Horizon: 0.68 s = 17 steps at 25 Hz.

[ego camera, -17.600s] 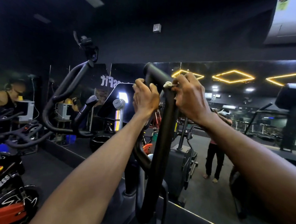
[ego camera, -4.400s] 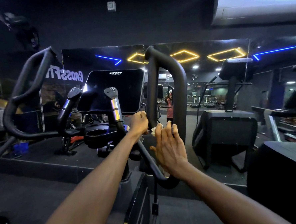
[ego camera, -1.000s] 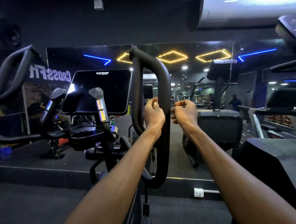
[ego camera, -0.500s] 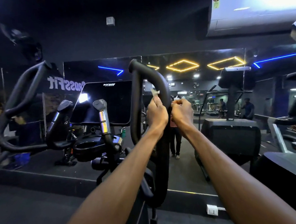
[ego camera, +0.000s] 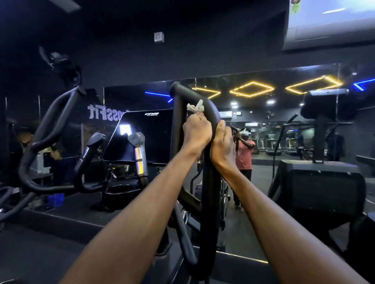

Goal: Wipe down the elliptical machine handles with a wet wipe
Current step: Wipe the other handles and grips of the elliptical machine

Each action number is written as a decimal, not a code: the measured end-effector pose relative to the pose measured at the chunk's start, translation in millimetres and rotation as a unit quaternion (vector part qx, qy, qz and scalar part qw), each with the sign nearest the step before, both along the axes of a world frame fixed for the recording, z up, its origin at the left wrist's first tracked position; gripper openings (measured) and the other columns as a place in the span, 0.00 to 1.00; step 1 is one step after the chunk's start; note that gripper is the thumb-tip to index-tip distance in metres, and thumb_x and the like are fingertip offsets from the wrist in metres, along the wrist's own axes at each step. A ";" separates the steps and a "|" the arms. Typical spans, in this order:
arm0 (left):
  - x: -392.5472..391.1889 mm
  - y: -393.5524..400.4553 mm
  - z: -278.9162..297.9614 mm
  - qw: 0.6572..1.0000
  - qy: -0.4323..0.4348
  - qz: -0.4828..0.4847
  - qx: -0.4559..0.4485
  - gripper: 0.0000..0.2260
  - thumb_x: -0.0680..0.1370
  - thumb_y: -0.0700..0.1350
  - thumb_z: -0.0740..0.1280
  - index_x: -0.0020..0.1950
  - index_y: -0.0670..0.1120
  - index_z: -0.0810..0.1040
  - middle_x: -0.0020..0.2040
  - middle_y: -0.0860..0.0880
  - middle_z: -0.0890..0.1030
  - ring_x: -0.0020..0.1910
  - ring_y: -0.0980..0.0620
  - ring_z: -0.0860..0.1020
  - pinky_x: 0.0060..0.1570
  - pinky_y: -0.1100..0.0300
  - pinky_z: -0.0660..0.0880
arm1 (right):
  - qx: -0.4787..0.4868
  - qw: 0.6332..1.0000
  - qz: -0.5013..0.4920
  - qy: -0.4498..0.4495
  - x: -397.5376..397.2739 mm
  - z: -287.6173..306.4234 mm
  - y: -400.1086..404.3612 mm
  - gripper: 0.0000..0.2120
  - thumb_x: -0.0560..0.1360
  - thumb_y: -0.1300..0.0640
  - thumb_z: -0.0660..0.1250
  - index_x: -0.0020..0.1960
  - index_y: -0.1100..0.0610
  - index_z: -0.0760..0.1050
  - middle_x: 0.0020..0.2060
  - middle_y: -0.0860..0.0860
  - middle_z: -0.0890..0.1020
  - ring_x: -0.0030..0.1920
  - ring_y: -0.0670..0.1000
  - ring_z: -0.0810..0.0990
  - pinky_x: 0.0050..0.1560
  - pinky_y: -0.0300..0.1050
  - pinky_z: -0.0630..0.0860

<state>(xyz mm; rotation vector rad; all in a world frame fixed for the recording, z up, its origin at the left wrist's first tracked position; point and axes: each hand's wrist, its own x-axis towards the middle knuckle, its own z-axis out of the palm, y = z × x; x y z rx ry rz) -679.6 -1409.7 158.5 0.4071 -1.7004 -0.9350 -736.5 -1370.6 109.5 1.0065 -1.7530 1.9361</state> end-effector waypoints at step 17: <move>25.5 -12.8 0.8 0.962 0.049 0.178 -0.201 0.10 0.81 0.39 0.60 0.52 0.42 0.81 0.47 0.42 0.81 0.45 0.46 0.79 0.41 0.65 0.66 | -0.012 0.998 -0.035 0.044 -6.6 -3.6 -3.2 0.24 0.84 0.41 0.45 0.55 0.55 0.74 0.35 0.48 0.76 0.38 0.53 0.78 0.41 0.49 0.71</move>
